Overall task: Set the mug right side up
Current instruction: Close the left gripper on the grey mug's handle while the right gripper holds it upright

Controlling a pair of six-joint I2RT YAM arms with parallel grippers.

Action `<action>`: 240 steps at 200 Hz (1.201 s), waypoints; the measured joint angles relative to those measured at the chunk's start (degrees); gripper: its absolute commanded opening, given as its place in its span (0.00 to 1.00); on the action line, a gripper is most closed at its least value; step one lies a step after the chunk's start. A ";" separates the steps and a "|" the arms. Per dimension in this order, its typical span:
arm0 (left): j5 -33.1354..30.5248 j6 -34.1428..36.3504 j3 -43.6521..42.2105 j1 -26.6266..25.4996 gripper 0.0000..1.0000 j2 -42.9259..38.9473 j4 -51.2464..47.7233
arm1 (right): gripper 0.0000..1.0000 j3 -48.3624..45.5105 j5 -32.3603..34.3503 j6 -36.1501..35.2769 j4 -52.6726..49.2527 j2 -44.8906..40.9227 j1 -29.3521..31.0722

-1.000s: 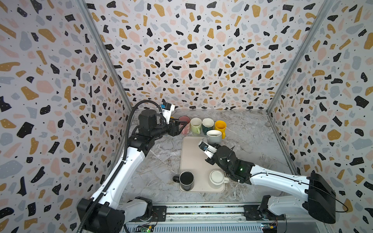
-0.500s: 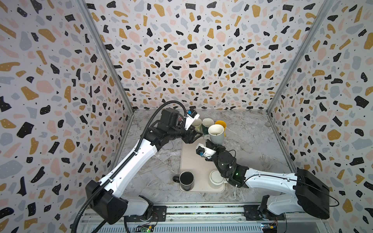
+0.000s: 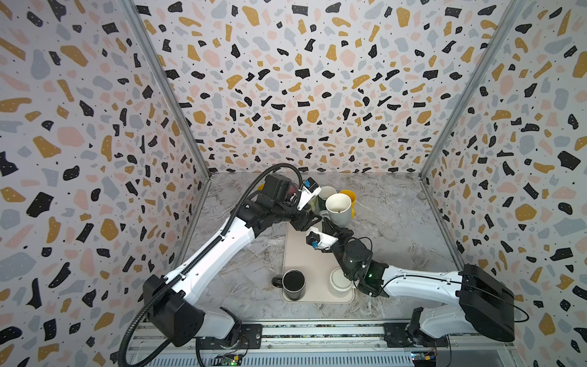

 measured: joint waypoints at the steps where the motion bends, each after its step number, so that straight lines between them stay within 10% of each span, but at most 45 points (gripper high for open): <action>1: 0.02 0.02 0.00 -0.02 0.65 0.00 0.00 | 0.00 0.00 0.02 -0.02 0.00 0.02 0.02; 157: 2.97 -0.31 0.31 -0.76 0.59 2.40 1.22 | 0.00 -0.22 -0.04 -1.99 3.15 2.40 0.68; 240: 4.39 -1.03 0.31 -1.18 0.33 2.99 1.22 | 0.00 -0.22 -0.04 -2.64 4.63 2.51 1.07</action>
